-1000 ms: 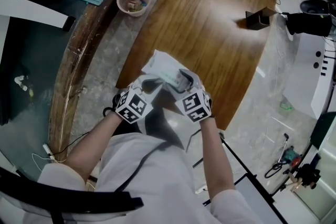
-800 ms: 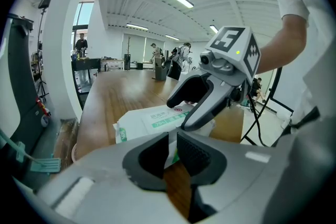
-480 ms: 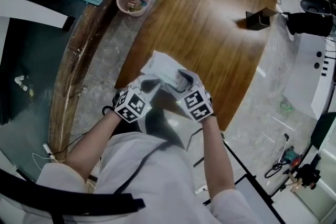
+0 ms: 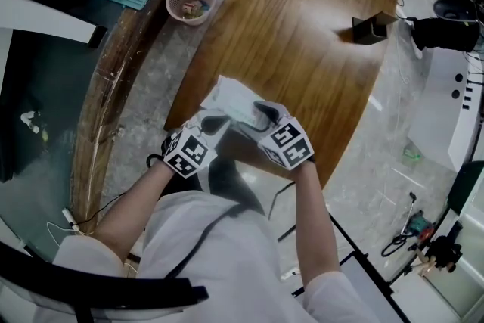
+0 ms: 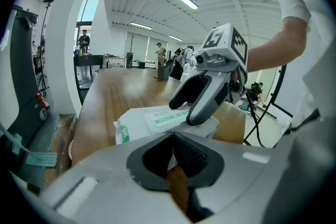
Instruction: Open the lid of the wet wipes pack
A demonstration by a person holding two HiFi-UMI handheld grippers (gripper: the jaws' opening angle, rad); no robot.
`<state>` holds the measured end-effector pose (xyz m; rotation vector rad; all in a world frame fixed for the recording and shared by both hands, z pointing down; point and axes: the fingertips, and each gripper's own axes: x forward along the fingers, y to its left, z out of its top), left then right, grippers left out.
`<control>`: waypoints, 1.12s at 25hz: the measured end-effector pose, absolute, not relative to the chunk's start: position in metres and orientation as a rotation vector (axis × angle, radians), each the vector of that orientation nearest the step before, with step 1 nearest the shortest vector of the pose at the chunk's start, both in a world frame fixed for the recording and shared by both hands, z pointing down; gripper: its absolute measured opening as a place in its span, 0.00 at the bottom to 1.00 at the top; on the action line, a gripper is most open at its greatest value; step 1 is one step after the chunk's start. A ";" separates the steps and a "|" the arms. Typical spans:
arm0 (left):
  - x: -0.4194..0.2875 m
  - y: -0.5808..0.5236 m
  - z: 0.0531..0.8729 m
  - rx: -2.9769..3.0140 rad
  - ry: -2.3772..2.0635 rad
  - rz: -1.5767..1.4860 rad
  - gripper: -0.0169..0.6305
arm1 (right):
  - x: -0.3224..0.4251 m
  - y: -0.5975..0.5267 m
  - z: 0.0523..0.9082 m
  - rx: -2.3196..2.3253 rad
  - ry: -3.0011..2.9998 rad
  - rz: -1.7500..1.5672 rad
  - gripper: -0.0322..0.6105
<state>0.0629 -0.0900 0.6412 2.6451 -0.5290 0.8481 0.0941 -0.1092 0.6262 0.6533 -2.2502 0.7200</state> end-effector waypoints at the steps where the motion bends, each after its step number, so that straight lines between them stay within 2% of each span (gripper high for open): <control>1: 0.063 -0.091 0.641 2.639 -0.529 0.846 0.04 | 0.094 -0.109 0.626 0.645 -2.251 0.734 0.49; 15: 0.063 -0.092 0.643 2.625 -0.516 0.837 0.04 | 0.095 -0.112 0.622 0.534 -2.267 0.928 0.48; 22: 0.062 -0.089 0.641 2.634 -0.515 0.846 0.05 | 0.096 -0.110 0.618 0.534 -2.271 0.891 0.48; 28: 0.056 -0.089 0.636 2.630 -0.533 0.830 0.09 | 0.100 -0.117 0.603 0.606 -2.312 0.794 0.48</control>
